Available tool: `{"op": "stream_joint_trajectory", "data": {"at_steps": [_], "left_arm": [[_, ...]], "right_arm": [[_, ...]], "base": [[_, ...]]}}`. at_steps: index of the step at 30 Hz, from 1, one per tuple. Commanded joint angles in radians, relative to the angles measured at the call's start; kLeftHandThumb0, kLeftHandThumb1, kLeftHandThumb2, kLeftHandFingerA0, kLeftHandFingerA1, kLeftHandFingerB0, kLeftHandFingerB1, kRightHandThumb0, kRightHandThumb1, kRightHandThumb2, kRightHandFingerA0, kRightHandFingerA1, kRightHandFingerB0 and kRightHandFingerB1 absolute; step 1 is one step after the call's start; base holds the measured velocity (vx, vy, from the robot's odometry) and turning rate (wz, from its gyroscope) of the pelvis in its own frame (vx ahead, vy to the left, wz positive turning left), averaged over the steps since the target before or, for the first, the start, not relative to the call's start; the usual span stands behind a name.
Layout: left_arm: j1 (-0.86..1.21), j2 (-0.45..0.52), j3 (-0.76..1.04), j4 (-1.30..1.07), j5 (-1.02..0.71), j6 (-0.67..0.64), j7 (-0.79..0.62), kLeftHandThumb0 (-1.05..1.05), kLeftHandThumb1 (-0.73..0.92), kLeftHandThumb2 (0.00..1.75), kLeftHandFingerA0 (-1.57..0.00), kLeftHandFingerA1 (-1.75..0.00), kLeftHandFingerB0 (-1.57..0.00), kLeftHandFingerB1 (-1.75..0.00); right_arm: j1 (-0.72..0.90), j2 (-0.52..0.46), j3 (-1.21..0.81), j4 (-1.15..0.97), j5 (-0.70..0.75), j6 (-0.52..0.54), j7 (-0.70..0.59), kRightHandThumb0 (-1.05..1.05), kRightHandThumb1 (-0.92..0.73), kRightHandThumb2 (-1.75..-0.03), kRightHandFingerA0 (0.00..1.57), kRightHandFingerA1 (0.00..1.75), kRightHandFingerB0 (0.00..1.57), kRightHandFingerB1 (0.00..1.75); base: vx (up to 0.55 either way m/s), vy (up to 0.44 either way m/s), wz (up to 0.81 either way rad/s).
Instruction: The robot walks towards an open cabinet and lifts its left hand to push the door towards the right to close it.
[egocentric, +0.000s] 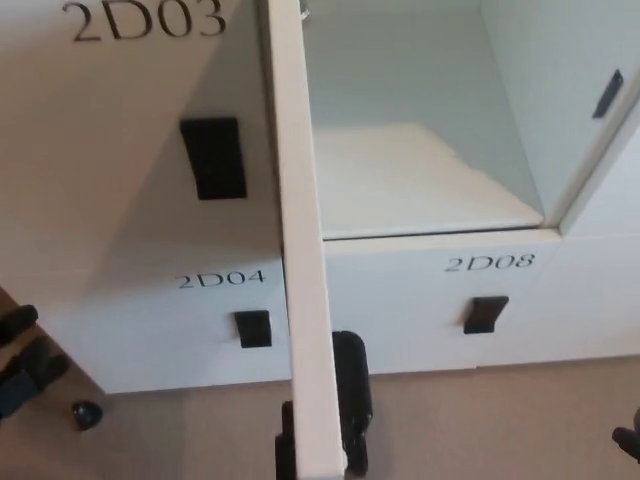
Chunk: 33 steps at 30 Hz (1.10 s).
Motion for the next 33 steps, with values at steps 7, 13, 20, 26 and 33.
{"op": "stream_joint_trajectory", "data": {"at_steps": [7,13,20,26,33], "left_arm": [[0.023,-0.02,-0.047,-0.078,0.02,0.018,0.003,-0.29,0.6,0.57,-0.77,-0.55,-0.62,-0.5],[0.039,-0.034,-0.071,-0.129,0.022,0.023,-0.011,-0.31,0.62,0.57,-0.75,-0.53,-0.62,-0.49],[0.059,-0.039,-0.1,-0.187,0.024,0.044,-0.02,-0.33,0.64,0.57,-0.74,-0.53,-0.61,-0.49],[0.082,-0.044,-0.115,-0.229,0.029,0.046,-0.016,-0.34,0.62,0.57,-0.77,-0.53,-0.62,-0.49],[0.121,-0.052,-0.132,-0.279,0.041,0.016,-0.023,-0.4,0.6,0.59,-0.79,-0.53,-0.63,-0.48]], "right_arm": [[0.016,-0.005,-0.016,0.007,0.021,-0.008,-0.024,-0.31,-0.71,-0.61,0.67,0.5,0.47,0.41],[0.013,-0.008,-0.008,0.004,0.007,-0.006,-0.042,-0.34,-0.68,-0.59,0.71,0.5,0.52,0.42],[0.004,-0.009,-0.002,0.005,0.004,0.003,-0.055,-0.31,-0.68,-0.6,0.72,0.5,0.53,0.43],[0.004,-0.012,0.003,0.008,0.001,0.002,-0.056,-0.32,-0.69,-0.6,0.7,0.48,0.53,0.43],[0.006,-0.017,0.008,0.006,0.001,0.002,-0.053,-0.33,-0.68,-0.6,0.71,0.49,0.55,0.43]], "base": [[0.39,-0.19,0.01],[0.13,-0.057,-0.01],[-0.08,0.141,0.04],[0.01,0.003,0.03],[0.03,-0.03,0.09]]}}
